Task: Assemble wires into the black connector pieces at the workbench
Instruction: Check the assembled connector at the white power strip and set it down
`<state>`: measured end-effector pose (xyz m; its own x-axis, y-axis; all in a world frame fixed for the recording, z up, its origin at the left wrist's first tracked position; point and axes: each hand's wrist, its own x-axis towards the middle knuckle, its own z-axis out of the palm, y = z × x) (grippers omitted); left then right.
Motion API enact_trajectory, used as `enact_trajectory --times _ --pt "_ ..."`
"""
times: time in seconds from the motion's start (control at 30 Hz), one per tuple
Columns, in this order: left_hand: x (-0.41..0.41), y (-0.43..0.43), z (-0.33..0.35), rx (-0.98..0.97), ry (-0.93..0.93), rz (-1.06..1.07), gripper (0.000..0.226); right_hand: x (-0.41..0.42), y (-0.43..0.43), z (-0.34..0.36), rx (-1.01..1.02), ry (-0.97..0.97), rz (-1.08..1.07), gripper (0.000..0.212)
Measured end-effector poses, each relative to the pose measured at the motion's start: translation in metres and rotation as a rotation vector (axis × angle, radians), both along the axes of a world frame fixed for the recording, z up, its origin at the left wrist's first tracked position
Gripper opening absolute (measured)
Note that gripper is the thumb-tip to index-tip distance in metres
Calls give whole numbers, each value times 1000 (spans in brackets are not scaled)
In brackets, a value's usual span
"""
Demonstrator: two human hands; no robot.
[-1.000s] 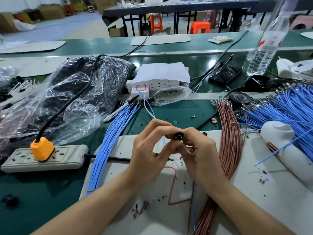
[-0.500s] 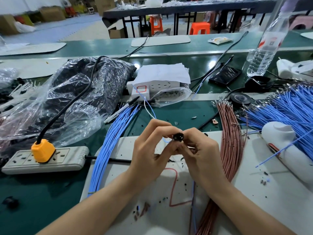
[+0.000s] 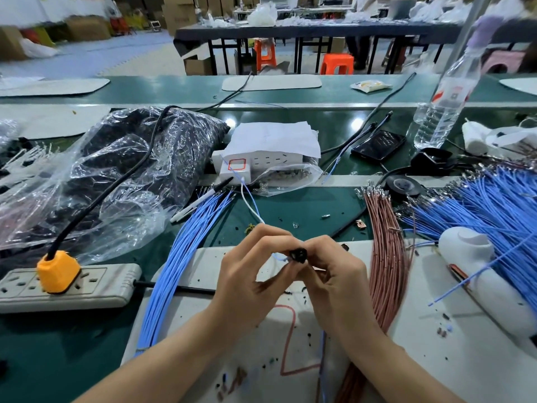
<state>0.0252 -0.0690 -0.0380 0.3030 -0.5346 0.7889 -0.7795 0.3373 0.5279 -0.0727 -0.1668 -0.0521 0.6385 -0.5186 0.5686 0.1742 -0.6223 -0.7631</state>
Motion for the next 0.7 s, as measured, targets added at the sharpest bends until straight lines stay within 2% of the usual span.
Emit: enact_trajectory --times 0.1,0.2,0.3,0.5,0.57,0.7 --pt "0 -1 -2 -3 6 8 24 0 0 -1 -18 19 26 5" --pt "-1 -1 -5 4 4 5 22 -1 -1 0 -20 36 57 12" --pt "-1 -2 -6 13 -4 17 20 -1 -2 -1 -27 82 64 7" --pt "-2 -1 -5 22 -6 41 18 0 0 -3 113 111 132 12" --pt "-1 -1 -5 25 -7 35 19 0 1 -3 157 104 155 5" --pt "2 -1 -3 19 -6 19 20 -2 -1 2 276 -7 123 31"
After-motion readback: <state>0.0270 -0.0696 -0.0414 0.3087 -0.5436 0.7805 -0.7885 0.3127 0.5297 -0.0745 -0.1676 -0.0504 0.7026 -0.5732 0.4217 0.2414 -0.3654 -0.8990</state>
